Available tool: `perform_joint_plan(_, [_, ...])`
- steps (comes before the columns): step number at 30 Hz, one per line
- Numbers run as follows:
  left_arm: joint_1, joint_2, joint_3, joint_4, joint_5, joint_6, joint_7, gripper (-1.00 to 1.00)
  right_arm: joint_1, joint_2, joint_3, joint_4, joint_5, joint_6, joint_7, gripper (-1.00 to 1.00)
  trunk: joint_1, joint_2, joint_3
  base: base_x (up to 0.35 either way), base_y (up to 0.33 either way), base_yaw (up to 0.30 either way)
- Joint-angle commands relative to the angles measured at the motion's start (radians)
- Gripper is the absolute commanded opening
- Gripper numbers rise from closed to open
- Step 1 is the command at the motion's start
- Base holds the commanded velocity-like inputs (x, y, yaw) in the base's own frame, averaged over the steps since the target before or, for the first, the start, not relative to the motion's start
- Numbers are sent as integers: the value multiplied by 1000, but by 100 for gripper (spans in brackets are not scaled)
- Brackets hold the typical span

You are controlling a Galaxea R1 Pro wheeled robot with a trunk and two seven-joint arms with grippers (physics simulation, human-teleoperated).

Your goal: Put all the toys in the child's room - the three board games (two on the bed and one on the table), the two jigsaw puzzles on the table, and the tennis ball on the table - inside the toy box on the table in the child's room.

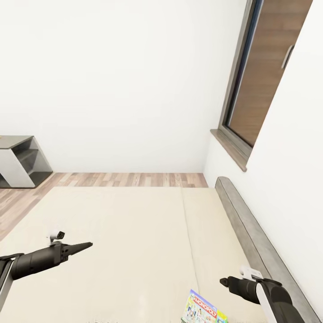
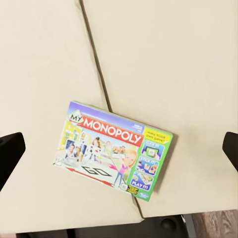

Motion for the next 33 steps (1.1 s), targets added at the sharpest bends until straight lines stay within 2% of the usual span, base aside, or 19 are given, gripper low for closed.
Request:
perform_joint_plan(1, [0, 0, 0, -7, -1, 11, -4, 100, -1, 0, -1, -1, -5, 5, 1, 100, 1, -2, -4, 0, 0, 0])
perform_joint_plan(16, [1, 0, 0, -25, -3, 11, -14, 100, -1, 2, -1, 0, -4, 2, 1, 100, 1, -2, -28, 0, 0, 0])
perform_joint_plan(24, [1, -1, -4, -31, -1, 11, -14, 100, -1, 2, -1, 13, -8, -44, 1, 100, 1, -2, -41, 0, 0, 0])
perform_joint_plan(33, [3, -6, -12, -60, 1, 12, -14, 100, -1, 2, -1, 17, -9, -51, 1, 100, 1, -2, -56, 0, 0, 0])
